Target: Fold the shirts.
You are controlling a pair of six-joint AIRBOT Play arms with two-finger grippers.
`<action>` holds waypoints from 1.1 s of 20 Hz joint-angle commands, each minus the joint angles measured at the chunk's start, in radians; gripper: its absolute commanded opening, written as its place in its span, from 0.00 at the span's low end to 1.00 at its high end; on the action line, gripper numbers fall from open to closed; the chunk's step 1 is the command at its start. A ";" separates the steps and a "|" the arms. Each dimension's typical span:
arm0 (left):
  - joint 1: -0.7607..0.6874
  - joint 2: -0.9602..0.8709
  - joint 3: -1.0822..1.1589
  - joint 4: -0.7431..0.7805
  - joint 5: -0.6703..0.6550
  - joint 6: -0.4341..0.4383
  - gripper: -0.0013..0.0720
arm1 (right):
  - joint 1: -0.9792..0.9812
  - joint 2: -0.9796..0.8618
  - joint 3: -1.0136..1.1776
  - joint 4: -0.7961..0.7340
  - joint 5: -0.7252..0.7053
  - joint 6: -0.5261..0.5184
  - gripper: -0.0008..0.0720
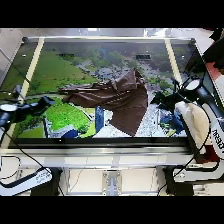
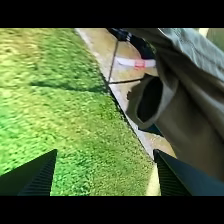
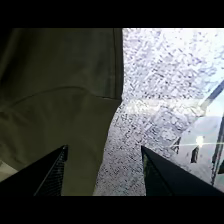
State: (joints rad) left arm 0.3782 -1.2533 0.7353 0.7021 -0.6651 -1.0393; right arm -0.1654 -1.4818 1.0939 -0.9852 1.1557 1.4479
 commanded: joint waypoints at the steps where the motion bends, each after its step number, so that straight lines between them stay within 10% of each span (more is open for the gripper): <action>1: -0.111 -0.058 0.003 -0.045 0.134 0.121 0.98 | 0.000 0.002 -0.095 0.058 -0.051 -0.035 0.70; 22: -0.267 -0.303 0.204 -0.045 0.210 0.131 0.97 | 0.129 -0.065 -0.096 0.095 -0.240 -0.042 0.67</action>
State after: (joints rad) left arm 0.1352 -1.5417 0.9363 0.6563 -0.4572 -0.9089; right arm -0.0376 -1.5322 0.9989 -0.8948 0.9264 1.3975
